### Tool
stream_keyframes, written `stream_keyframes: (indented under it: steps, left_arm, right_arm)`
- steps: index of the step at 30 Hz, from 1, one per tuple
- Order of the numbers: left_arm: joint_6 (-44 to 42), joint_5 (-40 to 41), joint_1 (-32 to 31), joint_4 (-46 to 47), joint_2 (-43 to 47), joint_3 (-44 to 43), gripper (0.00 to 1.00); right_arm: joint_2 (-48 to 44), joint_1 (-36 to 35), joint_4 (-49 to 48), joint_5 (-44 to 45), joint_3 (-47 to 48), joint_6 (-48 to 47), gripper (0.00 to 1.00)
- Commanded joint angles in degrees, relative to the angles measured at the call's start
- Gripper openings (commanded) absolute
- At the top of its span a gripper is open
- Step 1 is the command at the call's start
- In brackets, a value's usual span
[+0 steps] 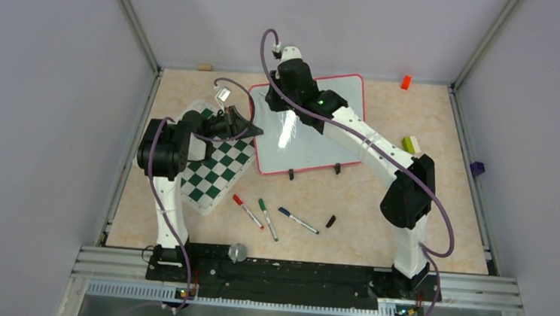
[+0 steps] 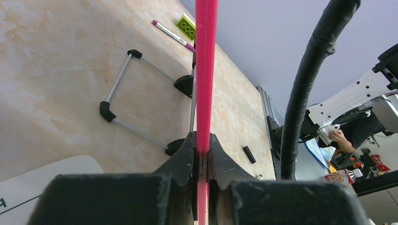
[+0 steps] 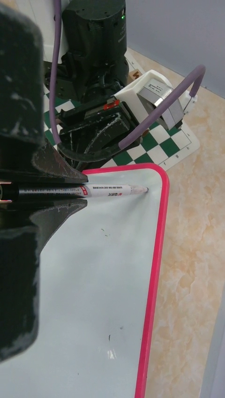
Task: Write a sentence on the whiteboard
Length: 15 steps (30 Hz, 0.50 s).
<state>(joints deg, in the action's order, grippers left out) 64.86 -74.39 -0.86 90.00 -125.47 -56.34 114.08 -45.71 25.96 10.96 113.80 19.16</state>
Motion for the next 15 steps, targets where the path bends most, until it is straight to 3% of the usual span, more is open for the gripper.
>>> stream_keyframes:
  steps: [1,15]
  left_arm:
    - [1.57,-3.60,-1.47,2.68,1.86,1.23,0.00]
    - [1.58,-3.50,-1.47,2.73,2.02,1.32,0.00]
  right_arm:
    - [0.92,-0.71,-0.49,0.91,2.20,0.16,0.00]
    - [-1.47,-0.73,-0.32,0.43,-1.80,0.33,0.00]
